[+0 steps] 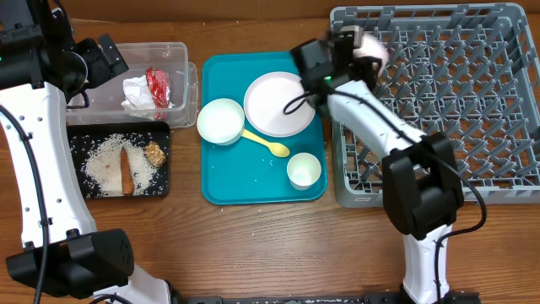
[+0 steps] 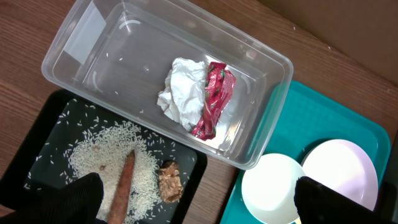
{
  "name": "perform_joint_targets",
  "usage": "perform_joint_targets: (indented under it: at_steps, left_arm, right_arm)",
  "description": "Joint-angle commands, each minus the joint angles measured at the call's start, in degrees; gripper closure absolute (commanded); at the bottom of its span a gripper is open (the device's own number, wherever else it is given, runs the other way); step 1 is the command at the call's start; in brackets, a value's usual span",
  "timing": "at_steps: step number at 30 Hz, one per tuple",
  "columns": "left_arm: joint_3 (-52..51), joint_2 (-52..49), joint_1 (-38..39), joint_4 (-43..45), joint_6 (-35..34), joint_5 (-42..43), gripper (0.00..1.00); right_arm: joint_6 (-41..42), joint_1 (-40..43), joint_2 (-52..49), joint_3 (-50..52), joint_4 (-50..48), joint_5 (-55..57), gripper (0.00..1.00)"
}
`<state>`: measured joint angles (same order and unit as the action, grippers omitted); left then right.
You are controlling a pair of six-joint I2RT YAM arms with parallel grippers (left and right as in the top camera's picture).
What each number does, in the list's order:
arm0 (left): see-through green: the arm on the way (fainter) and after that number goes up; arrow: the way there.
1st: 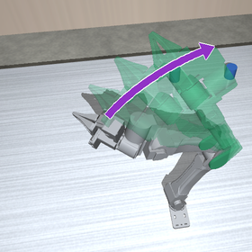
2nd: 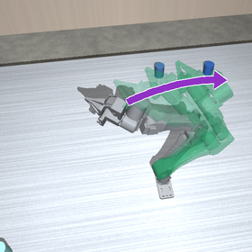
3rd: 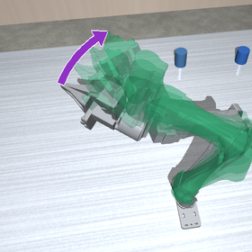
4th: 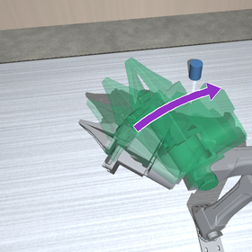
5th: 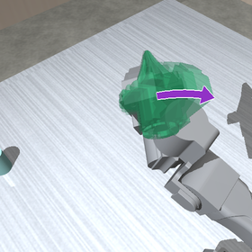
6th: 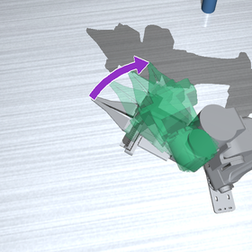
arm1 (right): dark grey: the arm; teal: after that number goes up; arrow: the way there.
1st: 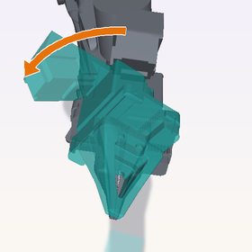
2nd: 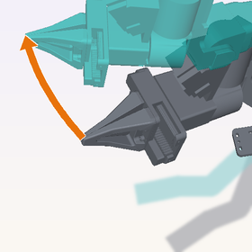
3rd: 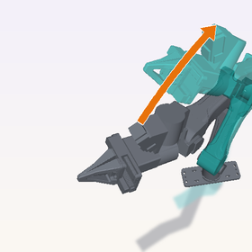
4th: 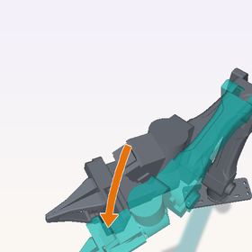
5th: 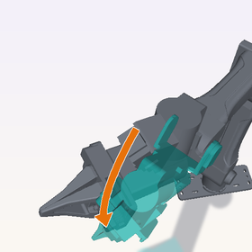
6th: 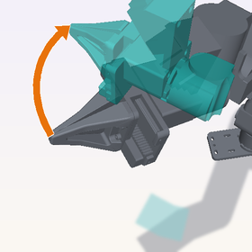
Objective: Sort waste into correct bins and load items into the dishwasher
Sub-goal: 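Move the right gripper back and grasp the white bowl's rim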
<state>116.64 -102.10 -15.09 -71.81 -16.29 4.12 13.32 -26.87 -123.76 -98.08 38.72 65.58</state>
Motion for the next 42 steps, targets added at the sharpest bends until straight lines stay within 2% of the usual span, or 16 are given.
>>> perform_joint_targets:
  at_steps: [1, 7, 11, 13, 14, 16, 17, 19, 25, 33, 36, 42]
  left_arm:
    - [0.83, 0.55, 0.15, 0.04, 0.90, 0.37, 0.00]
    - [0.83, 0.55, 0.15, 0.04, 0.90, 0.37, 0.00]
    - [0.83, 0.55, 0.15, 0.04, 0.90, 0.37, 0.00]
    - [0.83, 0.55, 0.15, 0.04, 0.90, 0.39, 0.00]
    - [0.83, 0.55, 0.15, 0.04, 0.90, 0.37, 0.00]
    - [0.83, 0.55, 0.15, 0.04, 0.90, 0.37, 0.00]
    - [0.83, 0.55, 0.15, 0.04, 0.90, 0.37, 0.00]
    - [0.83, 0.55, 0.15, 0.04, 0.90, 0.39, 0.00]
    - [0.83, 0.55, 0.15, 0.04, 0.90, 0.37, 0.00]
    - [0.83, 0.55, 0.15, 0.04, 0.90, 0.39, 0.00]
    - [0.83, 0.55, 0.15, 0.04, 0.90, 0.37, 0.00]
    - [0.83, 0.55, 0.15, 0.04, 0.90, 0.39, 0.00]
  right_arm:
    - [0.15, -2.25, 0.33, -0.15, 0.00, 0.37, 0.43]
    - [0.13, -3.96, 1.55, -0.31, 0.24, -0.63, 0.42]
    - [0.17, -5.53, 4.70, -0.94, 1.79, -7.80, 0.41]
    - [0.20, -6.38, 6.56, -1.75, 2.86, -14.80, 0.38]
    - [0.22, -7.08, 8.70, -2.64, 4.15, -26.16, 0.34]
    - [0.22, -7.39, 10.47, -2.93, 4.72, -39.34, 0.30]
    - [0.22, -7.48, 11.34, -2.93, 5.01, -48.54, 0.25]
    - [0.94, -7.52, 11.69, -2.91, 4.87, -63.43, 0.23]
    - [10.56, -8.24, 8.31, -0.66, 2.25, -74.38, 0.24]
    - [17.03, -11.02, 1.25, -0.50, 0.13, -75.67, 0.41]
    - [18.88, -11.10, -0.22, -0.50, -0.02, -75.54, 0.53]
    - [19.98, -11.10, -1.44, -0.50, 0.35, -74.58, 0.67]
